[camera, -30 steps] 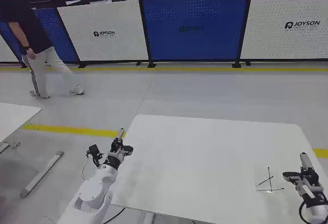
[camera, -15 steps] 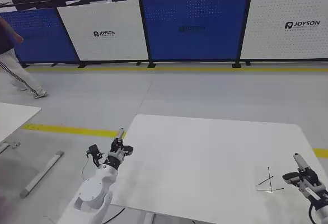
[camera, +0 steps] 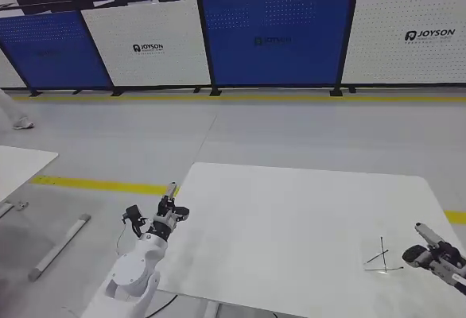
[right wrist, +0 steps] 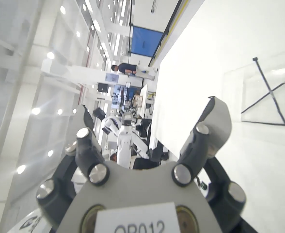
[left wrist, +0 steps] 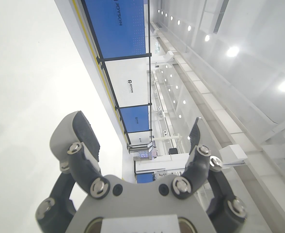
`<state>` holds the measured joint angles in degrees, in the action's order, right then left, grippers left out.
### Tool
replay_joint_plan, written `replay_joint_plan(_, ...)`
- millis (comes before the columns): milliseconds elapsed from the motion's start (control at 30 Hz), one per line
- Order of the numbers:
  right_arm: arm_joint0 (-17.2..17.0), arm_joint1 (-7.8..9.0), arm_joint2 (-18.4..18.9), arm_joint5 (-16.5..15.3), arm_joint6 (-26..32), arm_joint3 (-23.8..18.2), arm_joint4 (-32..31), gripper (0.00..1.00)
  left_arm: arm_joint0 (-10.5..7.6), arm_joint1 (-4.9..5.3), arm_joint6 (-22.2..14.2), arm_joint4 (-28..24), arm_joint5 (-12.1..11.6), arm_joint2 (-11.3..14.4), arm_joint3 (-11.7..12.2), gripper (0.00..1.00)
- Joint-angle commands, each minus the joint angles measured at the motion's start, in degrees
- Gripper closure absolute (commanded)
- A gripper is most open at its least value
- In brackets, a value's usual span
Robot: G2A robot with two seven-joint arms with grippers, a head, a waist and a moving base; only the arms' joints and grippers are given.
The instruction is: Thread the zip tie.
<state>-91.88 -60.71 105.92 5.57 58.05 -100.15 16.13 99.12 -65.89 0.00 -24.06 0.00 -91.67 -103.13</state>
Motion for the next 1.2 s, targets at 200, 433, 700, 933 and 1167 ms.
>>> replay_joint_plan(200,7.8,1.77,-7.7,3.7,16.6,3.7,-10.6,0.0,0.0,0.0,0.0,0.0,0.0,0.0,0.0,0.0)
replay_joint_plan(433,9.3,1.81,-8.5,3.7,18.1,5.1,-8.8,0.0,0.0,0.0,0.0,0.0,0.0,0.0,0.0,0.0)
replay_joint_plan(700,9.3,1.81,-8.5,3.7,18.1,5.1,-8.8,0.0,0.0,0.0,0.0,0.0,0.0,0.0,0.0,0.0)
replay_joint_plan(933,8.8,2.19,-8.5,-3.7,21.6,6.1,-6.7,0.0,0.0,0.0,0.0,0.0,0.0,0.0,0.0,0.0)
replay_joint_plan(1167,8.6,5.34,-9.8,-9.7,21.6,7.4,-4.9,0.0,0.0,0.0,0.0,0.0,0.0,0.0,0.0,0.0)
